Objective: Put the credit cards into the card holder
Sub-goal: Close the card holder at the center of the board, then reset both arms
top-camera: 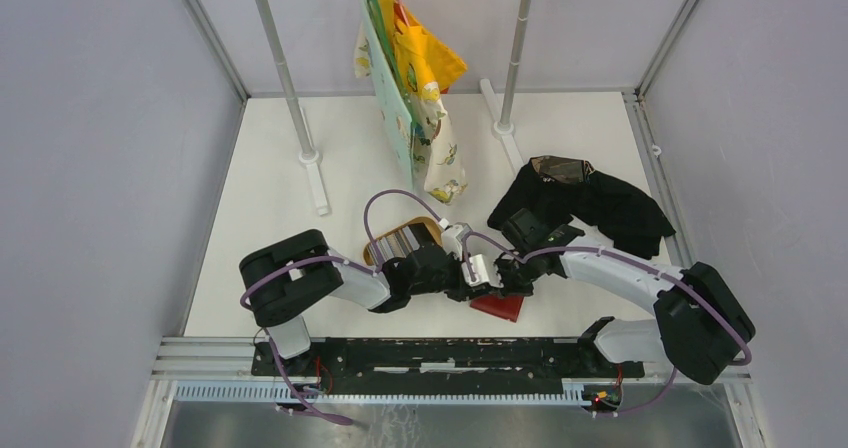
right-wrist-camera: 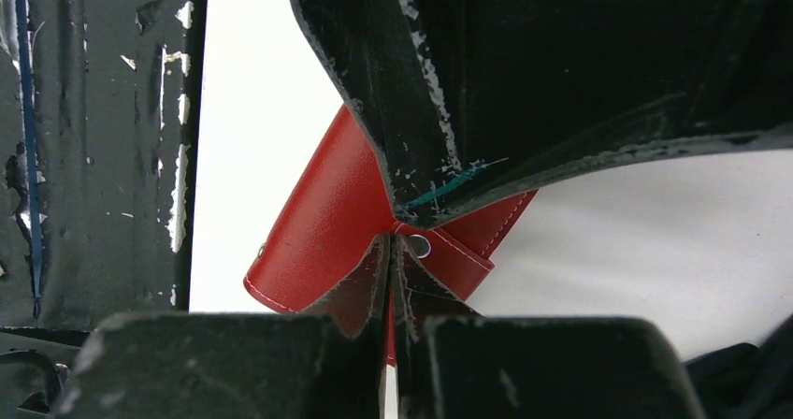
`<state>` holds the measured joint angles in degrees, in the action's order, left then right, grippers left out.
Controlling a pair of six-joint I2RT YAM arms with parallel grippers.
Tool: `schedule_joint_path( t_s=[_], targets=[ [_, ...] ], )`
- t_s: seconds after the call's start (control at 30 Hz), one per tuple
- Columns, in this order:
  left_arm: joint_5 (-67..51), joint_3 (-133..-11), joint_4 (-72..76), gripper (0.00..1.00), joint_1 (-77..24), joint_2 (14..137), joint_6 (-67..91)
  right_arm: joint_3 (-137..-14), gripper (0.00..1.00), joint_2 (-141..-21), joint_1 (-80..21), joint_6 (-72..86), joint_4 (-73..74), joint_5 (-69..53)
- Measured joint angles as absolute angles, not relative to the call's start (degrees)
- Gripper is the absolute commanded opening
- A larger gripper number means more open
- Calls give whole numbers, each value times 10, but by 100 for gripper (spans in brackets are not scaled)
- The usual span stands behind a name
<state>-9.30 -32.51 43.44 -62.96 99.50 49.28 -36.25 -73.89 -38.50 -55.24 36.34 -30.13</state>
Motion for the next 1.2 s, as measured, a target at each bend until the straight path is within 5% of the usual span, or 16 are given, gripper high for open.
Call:
schedule_joint_path(
  t_s=[0.17,0.4,0.5,0.63,0.9,1.2],
  targets=[
    [-93,-322,435,2,-630,994,492,-366,12,-738,-380,-559,371,-307],
    [-96,-307,425,3,-630,951,467,-368,36,-669,-297,-599,411,-347],
    [-95,-307,412,7,-630,914,447,-372,62,-620,-250,-593,404,-356],
    [-76,-315,354,39,-630,861,413,-372,98,-557,-183,-550,362,-355],
    [4,-381,170,83,-616,745,331,-457,98,-469,-134,-345,244,-245],
    [88,-433,17,99,-562,599,293,-523,98,-448,-120,-218,182,-298]
  ],
)
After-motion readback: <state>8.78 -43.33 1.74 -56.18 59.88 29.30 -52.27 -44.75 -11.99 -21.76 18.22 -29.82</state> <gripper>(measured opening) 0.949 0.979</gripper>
